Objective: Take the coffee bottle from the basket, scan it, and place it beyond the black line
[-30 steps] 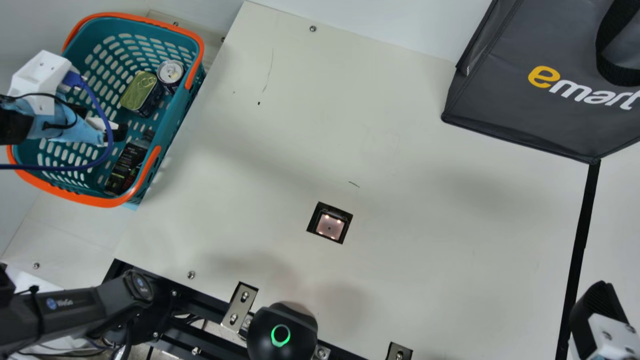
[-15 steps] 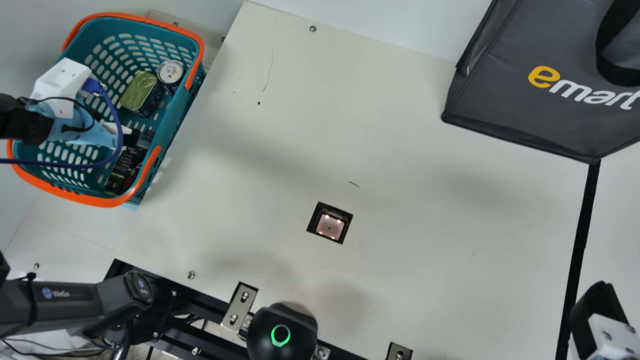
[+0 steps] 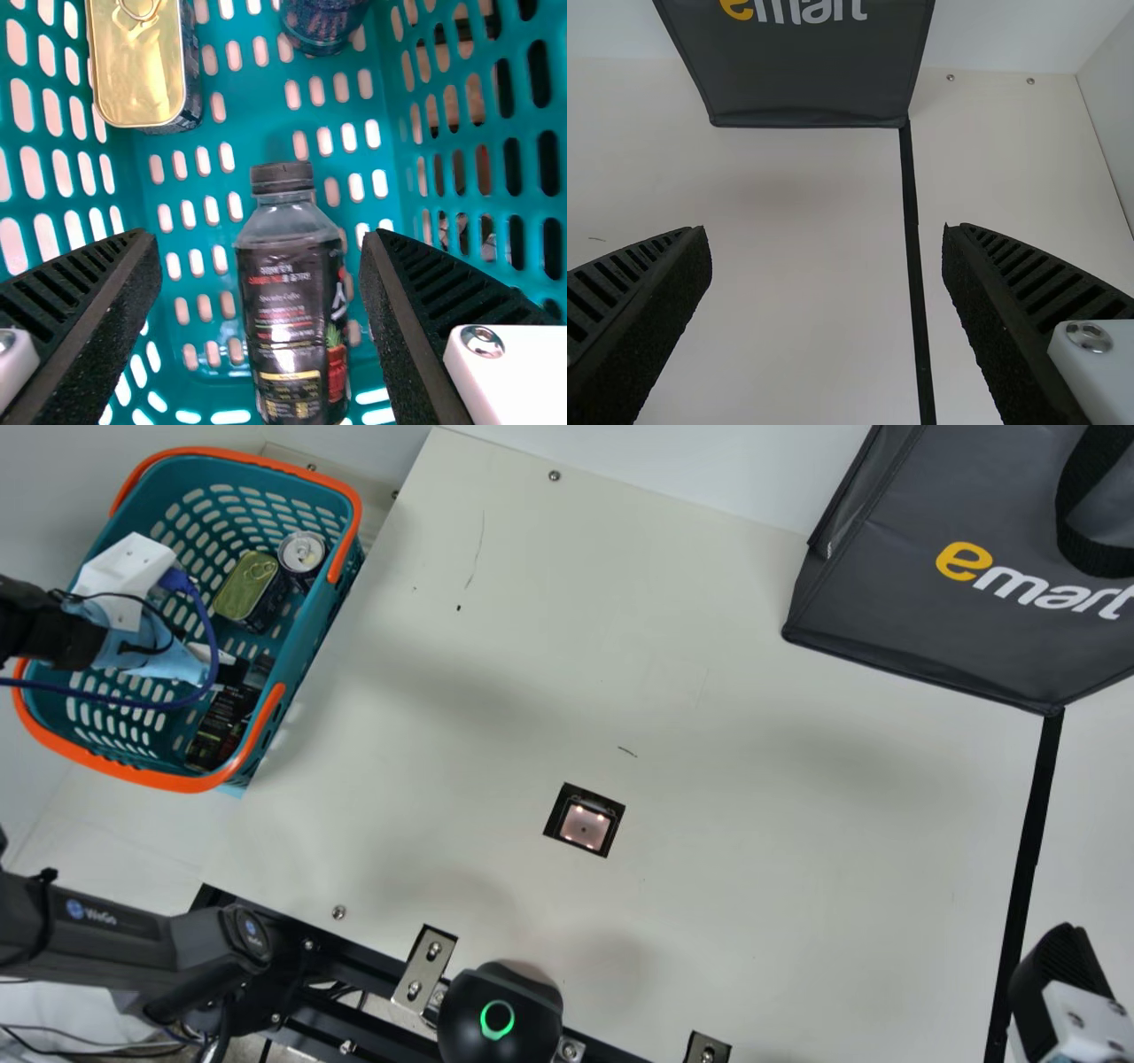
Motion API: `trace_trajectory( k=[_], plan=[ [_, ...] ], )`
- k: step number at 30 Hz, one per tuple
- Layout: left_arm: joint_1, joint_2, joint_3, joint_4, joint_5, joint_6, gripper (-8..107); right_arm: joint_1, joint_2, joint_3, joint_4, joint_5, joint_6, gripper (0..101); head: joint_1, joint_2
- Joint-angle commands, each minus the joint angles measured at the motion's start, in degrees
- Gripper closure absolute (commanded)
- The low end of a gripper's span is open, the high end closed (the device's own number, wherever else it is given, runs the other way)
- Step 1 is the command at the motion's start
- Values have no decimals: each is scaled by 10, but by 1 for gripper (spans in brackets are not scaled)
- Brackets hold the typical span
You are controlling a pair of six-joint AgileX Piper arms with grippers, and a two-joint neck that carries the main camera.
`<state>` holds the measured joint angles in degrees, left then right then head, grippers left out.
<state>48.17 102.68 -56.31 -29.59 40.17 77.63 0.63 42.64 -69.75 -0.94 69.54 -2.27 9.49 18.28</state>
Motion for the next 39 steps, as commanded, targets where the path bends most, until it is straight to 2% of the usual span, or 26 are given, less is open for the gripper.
trace_trajectory(
  k=[1, 23, 39],
  plan=[
    [-1, 11, -7, 2, -1, 2, 9, 0, 0, 0, 0, 0, 0, 10, -16, 1],
    [-33, 86, -42, 16, -11, 9, 9, 0, 0, 0, 0, 0, 0, 10, -16, 1],
    [-72, 110, -22, 1, -32, 7, 9, 0, 0, 0, 0, -1, 0, 10, -16, 1]
  ],
)
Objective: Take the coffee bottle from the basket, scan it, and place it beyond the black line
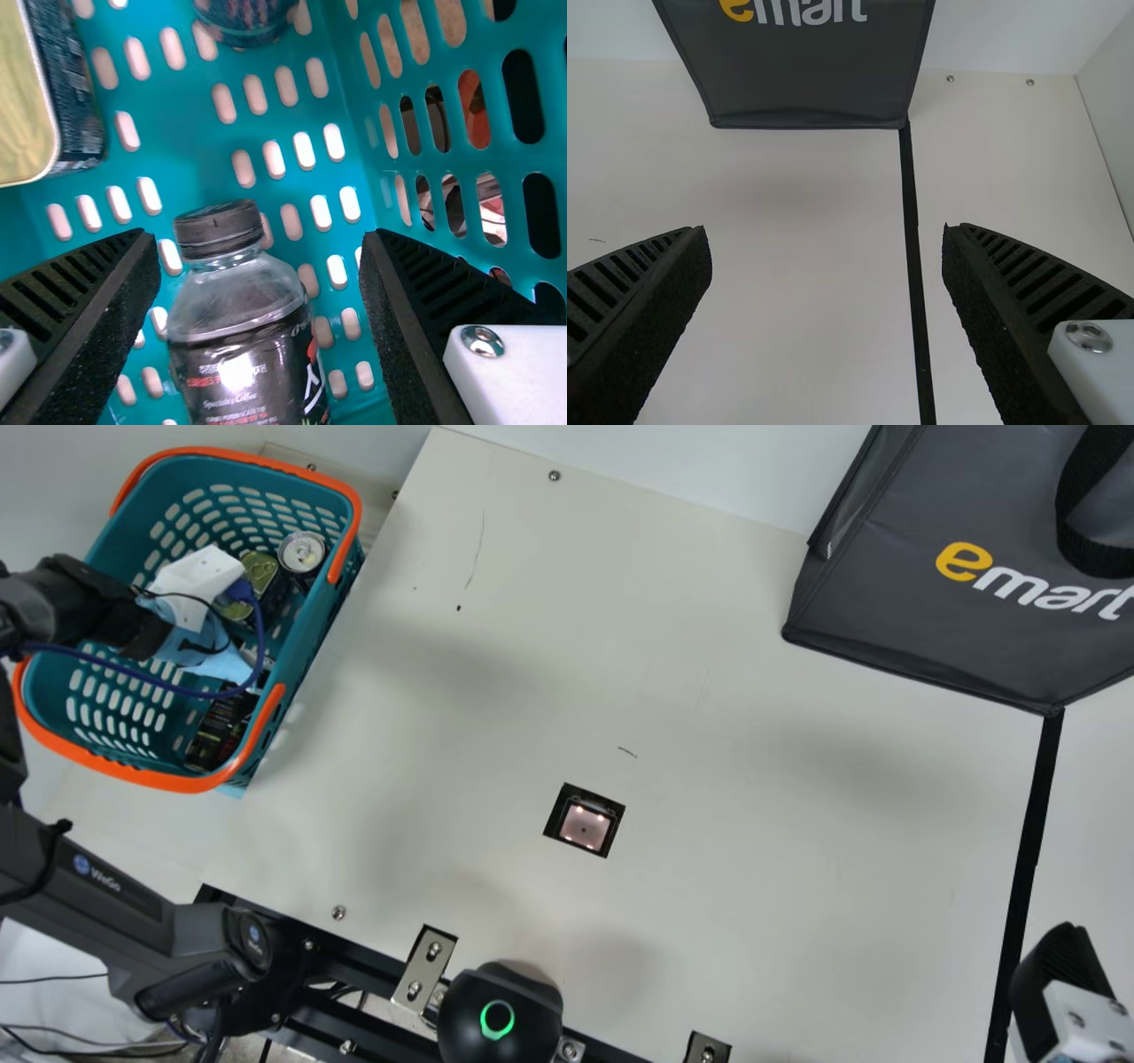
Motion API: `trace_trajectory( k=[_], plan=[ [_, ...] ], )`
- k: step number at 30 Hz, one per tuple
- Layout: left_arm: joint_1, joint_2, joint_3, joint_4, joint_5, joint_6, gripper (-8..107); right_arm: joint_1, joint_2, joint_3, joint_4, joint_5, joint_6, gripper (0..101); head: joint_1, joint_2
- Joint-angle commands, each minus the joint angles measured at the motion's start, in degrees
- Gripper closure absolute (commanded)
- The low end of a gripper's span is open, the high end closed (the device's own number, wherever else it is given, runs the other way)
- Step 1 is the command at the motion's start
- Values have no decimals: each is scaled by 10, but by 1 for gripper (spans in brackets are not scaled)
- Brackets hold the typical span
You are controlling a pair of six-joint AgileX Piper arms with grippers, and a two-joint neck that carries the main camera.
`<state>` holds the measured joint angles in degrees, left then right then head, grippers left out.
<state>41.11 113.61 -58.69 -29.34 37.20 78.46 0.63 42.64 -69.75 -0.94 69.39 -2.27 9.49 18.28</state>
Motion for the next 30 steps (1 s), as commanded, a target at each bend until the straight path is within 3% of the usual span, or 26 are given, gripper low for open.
trace_trajectory(
  k=[1, 15, 30],
  plan=[
    [-3, 3, 2, -2, -5, -4, 9, 0, 0, 0, 0, 0, 0, 10, -16, 1],
    [-31, 46, -11, -9, -46, -55, 9, 0, 0, 0, 0, 0, 0, 10, -16, 1],
    [-18, 60, -32, 8, -53, -79, 9, 0, 0, 0, 0, 0, 0, 10, -16, 1]
  ],
)
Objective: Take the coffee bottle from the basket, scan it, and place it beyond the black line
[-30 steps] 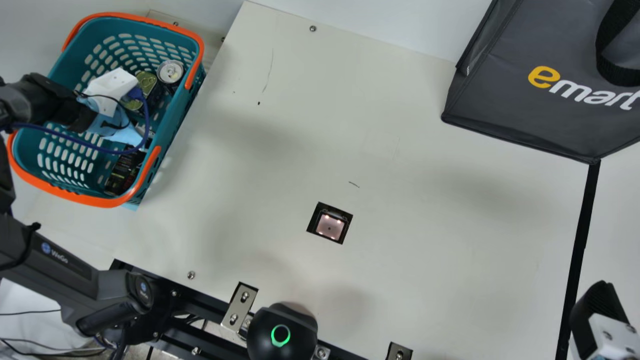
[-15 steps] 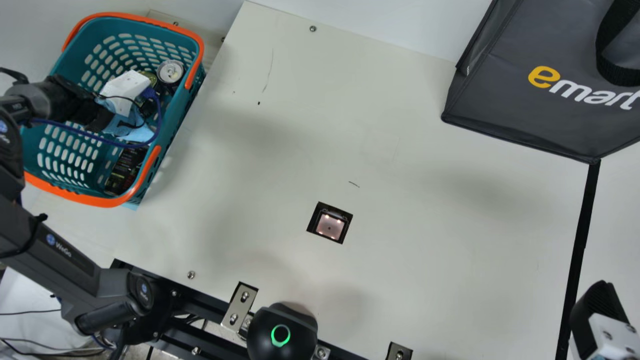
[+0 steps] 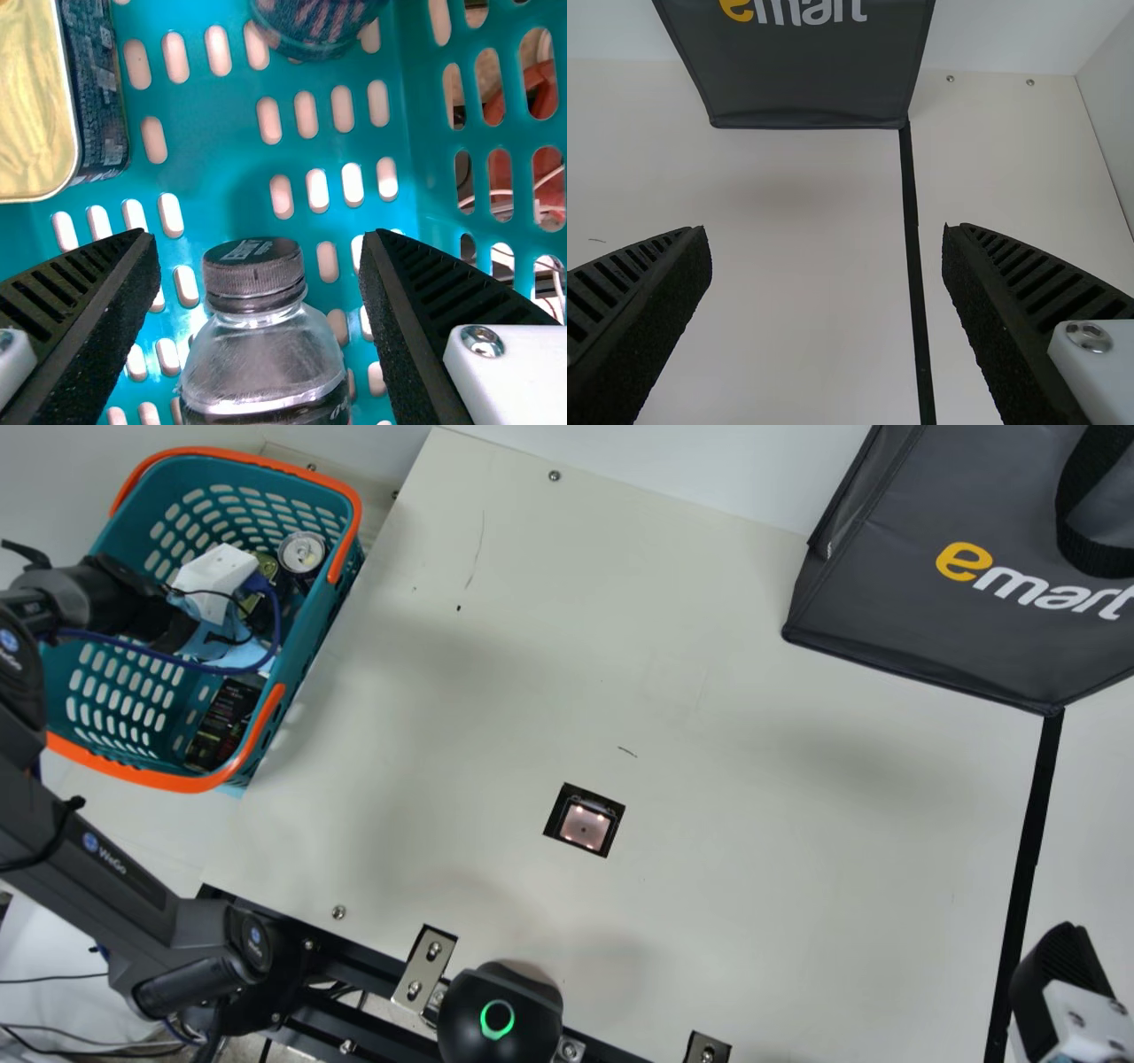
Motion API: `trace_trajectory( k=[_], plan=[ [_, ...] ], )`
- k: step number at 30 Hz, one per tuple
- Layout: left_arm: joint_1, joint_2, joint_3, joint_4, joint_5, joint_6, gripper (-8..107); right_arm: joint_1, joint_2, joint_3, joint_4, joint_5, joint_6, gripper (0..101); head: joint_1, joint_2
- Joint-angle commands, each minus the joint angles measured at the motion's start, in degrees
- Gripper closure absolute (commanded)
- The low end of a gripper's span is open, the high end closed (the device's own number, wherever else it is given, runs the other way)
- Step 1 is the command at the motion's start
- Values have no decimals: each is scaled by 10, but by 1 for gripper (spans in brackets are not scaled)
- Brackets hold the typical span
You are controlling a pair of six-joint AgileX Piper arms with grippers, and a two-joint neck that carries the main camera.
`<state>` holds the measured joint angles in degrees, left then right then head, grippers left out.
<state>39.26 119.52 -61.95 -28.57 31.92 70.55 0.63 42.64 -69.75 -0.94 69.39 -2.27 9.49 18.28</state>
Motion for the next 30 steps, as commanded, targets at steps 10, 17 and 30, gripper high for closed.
trace_trajectory(
  k=[10, 17, 30],
  plan=[
    [7, 3, -1, -2, 6, 2, 9, 0, 0, 0, 0, 0, 0, 10, -16, 1],
    [8, 5, -3, 1, 8, 0, 9, 0, 0, 0, 0, 0, 0, 10, -16, 1],
    [15, 8, -7, 10, 11, -5, 9, 0, 0, 0, 0, 0, 0, 10, -16, 1]
  ],
)
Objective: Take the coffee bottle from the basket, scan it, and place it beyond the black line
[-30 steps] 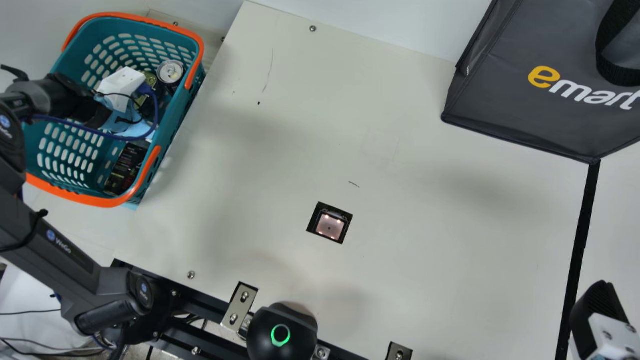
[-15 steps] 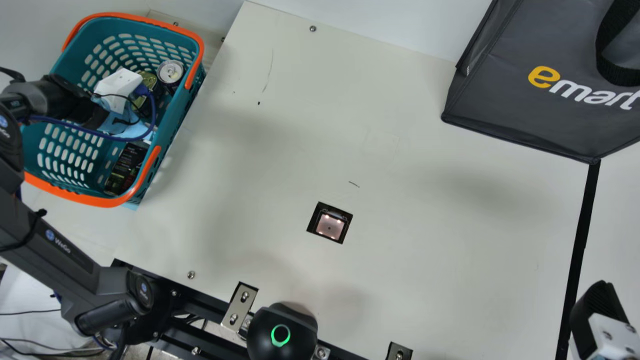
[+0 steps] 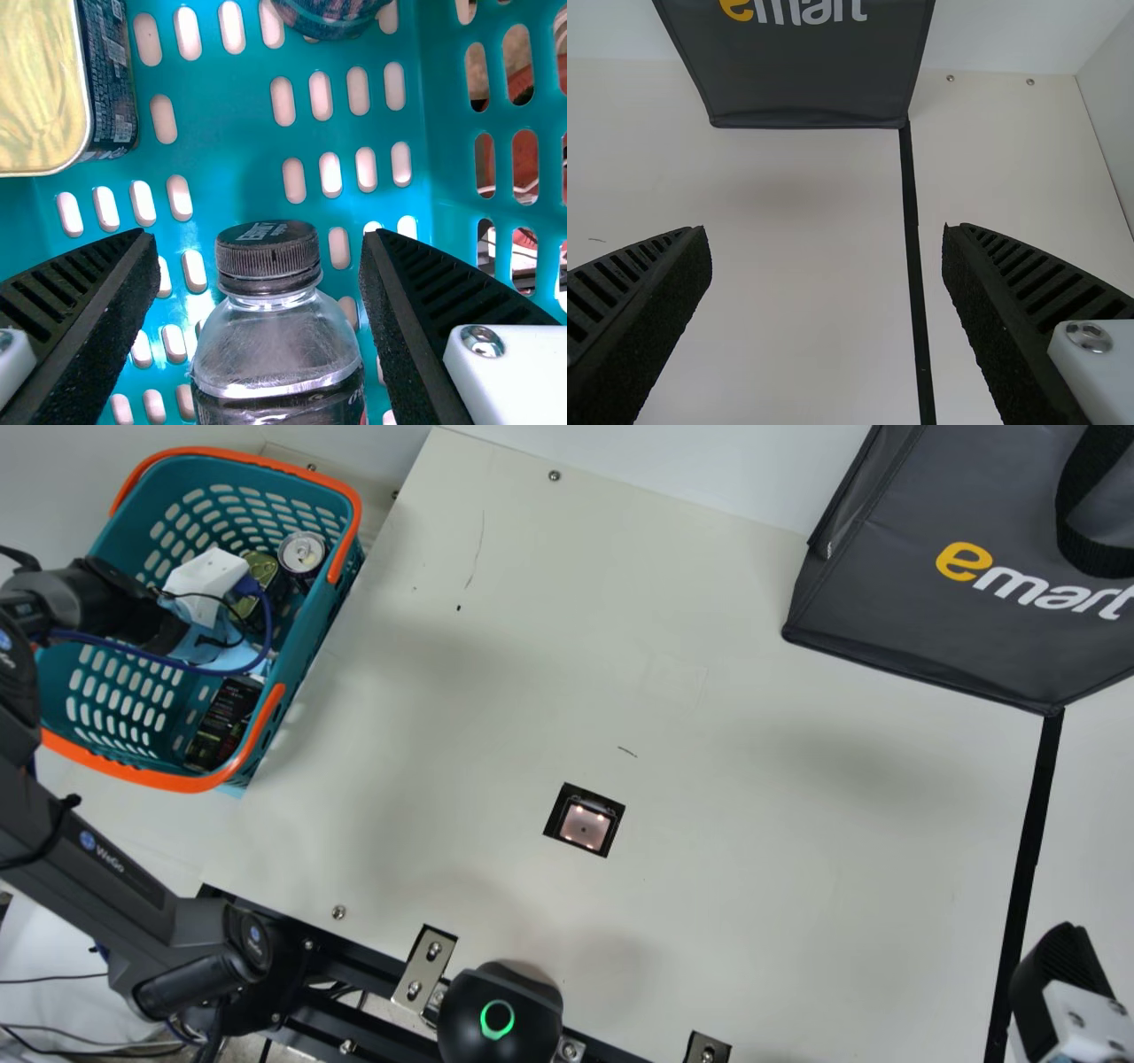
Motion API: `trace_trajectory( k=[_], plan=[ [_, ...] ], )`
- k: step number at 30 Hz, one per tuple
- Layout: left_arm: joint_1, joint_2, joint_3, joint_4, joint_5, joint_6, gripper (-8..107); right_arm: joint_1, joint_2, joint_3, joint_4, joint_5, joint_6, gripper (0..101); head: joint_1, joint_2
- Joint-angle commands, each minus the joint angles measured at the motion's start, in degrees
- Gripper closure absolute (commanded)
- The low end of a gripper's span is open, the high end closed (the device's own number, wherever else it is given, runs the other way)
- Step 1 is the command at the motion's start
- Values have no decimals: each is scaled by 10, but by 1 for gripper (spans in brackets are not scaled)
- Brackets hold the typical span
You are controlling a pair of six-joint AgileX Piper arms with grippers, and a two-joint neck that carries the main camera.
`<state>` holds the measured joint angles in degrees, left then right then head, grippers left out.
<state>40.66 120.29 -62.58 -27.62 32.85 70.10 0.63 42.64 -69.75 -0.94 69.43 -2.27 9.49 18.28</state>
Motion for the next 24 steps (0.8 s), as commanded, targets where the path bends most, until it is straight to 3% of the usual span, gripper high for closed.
trace_trajectory(
  k=[1, 24],
  plan=[
    [1, 1, 0, 0, 3, -1, 9, 0, 0, 0, 0, 0, 0, 10, -16, 1],
    [-8, -8, 0, -9, 17, -20, 9, 0, 0, 0, 0, 0, 0, 10, -16, 1]
  ],
)
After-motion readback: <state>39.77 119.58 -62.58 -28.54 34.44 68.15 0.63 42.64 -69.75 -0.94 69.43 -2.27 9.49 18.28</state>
